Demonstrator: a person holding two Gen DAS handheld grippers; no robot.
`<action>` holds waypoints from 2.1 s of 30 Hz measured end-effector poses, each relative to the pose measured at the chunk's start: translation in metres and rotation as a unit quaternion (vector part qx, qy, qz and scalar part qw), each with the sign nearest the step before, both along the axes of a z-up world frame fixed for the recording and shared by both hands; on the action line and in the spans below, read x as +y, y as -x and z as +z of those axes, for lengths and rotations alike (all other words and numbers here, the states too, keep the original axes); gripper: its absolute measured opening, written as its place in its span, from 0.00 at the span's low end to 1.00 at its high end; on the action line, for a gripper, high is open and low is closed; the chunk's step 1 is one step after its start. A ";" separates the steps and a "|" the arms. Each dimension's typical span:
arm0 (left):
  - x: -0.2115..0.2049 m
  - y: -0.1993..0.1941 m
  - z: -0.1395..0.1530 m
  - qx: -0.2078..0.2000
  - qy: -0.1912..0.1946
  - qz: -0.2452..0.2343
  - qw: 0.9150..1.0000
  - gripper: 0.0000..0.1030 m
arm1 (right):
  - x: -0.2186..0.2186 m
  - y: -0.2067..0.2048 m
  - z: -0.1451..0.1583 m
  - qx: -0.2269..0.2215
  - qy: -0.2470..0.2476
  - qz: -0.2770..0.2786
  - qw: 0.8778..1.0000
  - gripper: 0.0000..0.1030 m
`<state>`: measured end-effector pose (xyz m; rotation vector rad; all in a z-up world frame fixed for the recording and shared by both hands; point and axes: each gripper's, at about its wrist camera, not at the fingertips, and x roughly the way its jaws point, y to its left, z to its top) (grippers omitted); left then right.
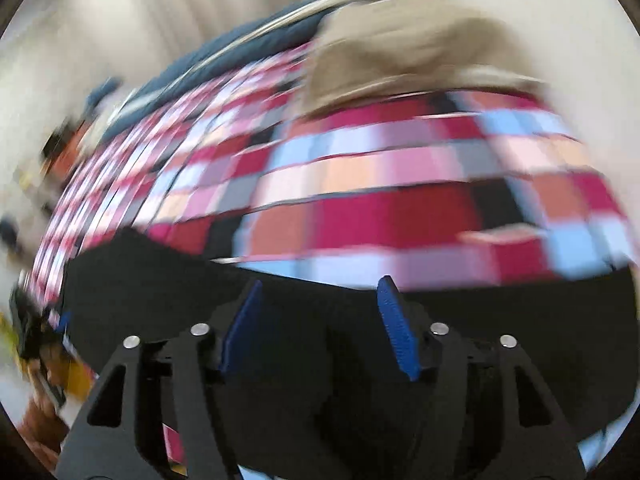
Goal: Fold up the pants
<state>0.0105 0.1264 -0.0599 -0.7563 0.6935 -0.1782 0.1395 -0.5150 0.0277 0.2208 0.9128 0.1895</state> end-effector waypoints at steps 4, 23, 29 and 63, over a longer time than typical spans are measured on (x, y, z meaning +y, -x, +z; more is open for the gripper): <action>0.000 0.000 0.000 0.000 0.000 0.000 1.000 0.87 | -0.088 0.051 0.010 -0.018 -0.007 -0.136 0.991 0.63; 0.005 -0.004 -0.002 0.007 -0.007 -0.002 1.000 0.88 | -0.189 0.078 -0.055 0.055 -0.006 -0.279 0.959 0.65; 0.005 -0.003 -0.002 0.004 -0.007 -0.005 1.000 0.88 | -0.173 0.075 -0.049 0.081 -0.038 -0.230 0.969 0.20; 0.019 -0.003 -0.004 0.009 0.051 -0.050 0.997 0.88 | 0.214 0.046 0.028 0.018 -0.040 0.034 0.998 0.20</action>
